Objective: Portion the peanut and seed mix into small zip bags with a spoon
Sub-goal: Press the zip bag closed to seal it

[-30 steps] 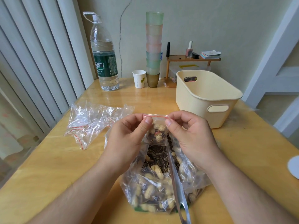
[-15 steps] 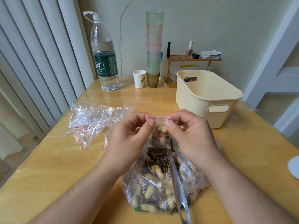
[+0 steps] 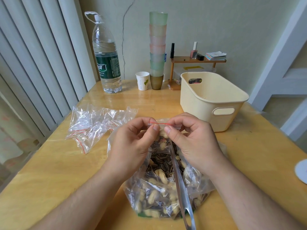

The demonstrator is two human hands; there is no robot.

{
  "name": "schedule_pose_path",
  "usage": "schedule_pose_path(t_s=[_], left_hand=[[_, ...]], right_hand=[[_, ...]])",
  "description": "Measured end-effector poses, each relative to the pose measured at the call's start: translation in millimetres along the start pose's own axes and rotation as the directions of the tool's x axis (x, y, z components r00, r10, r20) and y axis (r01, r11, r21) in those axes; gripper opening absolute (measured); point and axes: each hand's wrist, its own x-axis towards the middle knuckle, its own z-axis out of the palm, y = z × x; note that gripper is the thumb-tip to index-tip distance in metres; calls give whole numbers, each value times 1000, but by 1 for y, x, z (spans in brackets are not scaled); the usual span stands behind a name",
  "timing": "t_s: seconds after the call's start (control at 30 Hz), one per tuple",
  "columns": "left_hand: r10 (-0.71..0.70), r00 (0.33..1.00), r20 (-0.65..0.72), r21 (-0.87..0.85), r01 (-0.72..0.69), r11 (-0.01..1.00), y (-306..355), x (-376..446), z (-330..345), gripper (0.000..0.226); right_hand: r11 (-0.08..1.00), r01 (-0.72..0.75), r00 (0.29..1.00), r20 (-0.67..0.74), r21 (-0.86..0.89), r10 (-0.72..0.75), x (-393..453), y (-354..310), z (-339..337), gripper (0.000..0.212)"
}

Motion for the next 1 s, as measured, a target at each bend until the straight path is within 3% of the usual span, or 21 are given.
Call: schedule_pose_path(t_s=[0.17, 0.33, 0.57, 0.77, 1.0], left_hand=[[5, 1000, -4, 7, -5, 1000, -1, -1, 2, 19], [7, 1000, -9, -1, -7, 1000, 0, -1, 3, 14], [5, 1000, 0, 26, -5, 1000, 3, -3, 5, 18], [7, 1000, -13, 94, -5, 996, 2, -4, 7, 8], [-9, 1000, -3, 55, 9, 998, 4, -4, 6, 14]], right_hand=[[998, 23, 1000, 4, -66, -23, 0, 0, 2, 10], [999, -35, 999, -9, 22, 35, -1, 2, 2, 4], [1000, -6, 1000, 5, -27, 7, 0, 3, 3, 4], [999, 19, 1000, 22, -42, -18, -1, 2, 2, 11], [994, -67, 997, 56, 85, 62, -1, 2, 2, 5]])
